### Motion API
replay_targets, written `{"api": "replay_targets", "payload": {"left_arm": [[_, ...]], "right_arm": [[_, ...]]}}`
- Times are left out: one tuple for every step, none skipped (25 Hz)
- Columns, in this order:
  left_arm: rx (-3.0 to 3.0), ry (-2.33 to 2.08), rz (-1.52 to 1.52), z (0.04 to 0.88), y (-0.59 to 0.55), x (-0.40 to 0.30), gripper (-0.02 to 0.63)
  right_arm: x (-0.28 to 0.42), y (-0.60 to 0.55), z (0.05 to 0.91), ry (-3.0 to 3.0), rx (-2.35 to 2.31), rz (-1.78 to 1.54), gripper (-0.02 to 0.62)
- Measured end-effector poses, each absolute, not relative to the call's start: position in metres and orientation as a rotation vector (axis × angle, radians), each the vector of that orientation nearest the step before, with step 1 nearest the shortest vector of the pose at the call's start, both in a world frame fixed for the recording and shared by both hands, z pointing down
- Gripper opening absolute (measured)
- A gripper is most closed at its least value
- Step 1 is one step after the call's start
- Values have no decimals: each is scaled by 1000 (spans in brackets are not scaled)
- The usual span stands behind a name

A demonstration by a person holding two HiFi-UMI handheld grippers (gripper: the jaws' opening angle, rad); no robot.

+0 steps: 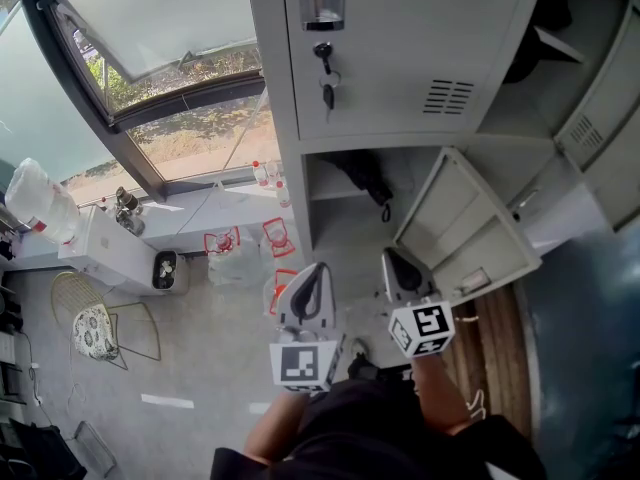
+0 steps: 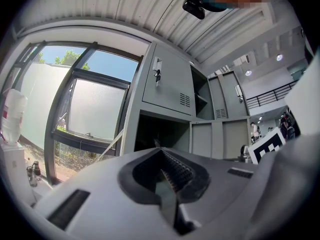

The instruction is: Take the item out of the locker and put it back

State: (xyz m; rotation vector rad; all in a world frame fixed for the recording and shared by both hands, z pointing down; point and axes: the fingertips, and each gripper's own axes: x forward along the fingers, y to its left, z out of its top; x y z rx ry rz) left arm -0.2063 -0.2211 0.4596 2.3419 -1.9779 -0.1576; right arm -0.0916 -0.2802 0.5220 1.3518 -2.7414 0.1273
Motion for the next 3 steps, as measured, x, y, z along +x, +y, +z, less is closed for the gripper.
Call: {"api": "replay_targets", "payload": {"left_arm": [[2342, -1977, -160, 459, -221, -206, -9], [2342, -1975, -163, 459, -221, -205, -8], [2341, -1973, -165, 459, -221, -204, -9]], "right_arm": [[-92, -280, 522, -2740, 1351, 121, -6], [-92, -279, 522, -2739, 1350, 116, -6], [-92, -279, 521, -2738, 1350, 110, -6]]}}
